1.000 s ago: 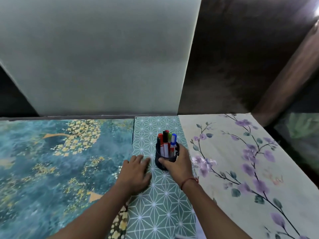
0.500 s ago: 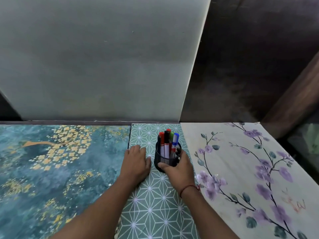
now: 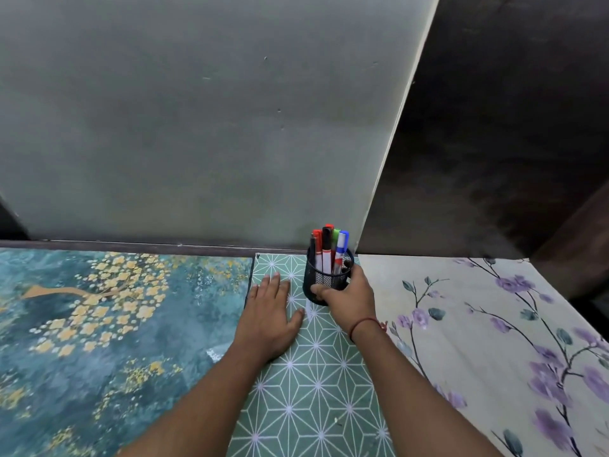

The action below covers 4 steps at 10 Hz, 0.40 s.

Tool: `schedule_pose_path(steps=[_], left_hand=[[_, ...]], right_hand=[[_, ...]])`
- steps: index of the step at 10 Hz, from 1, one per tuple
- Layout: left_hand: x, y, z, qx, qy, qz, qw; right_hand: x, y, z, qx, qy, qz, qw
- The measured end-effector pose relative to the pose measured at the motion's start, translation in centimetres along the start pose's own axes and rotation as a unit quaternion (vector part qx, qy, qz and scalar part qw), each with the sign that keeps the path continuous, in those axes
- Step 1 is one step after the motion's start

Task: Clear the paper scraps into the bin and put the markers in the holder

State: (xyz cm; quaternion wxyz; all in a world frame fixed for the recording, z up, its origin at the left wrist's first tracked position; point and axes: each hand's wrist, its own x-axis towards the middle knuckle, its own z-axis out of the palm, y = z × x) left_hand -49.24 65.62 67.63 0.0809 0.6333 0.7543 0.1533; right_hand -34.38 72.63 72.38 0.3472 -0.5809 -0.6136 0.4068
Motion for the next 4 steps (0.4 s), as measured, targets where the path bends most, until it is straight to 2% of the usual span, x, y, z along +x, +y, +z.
schedule_pose_path(steps=[4], left_hand=[[0.12, 0.03, -0.11, -0.007, -0.003, -0.009, 1.000]], right_hand=[[1.36, -0.54, 0.51, -0.013, -0.001, 0.003, 1.000]])
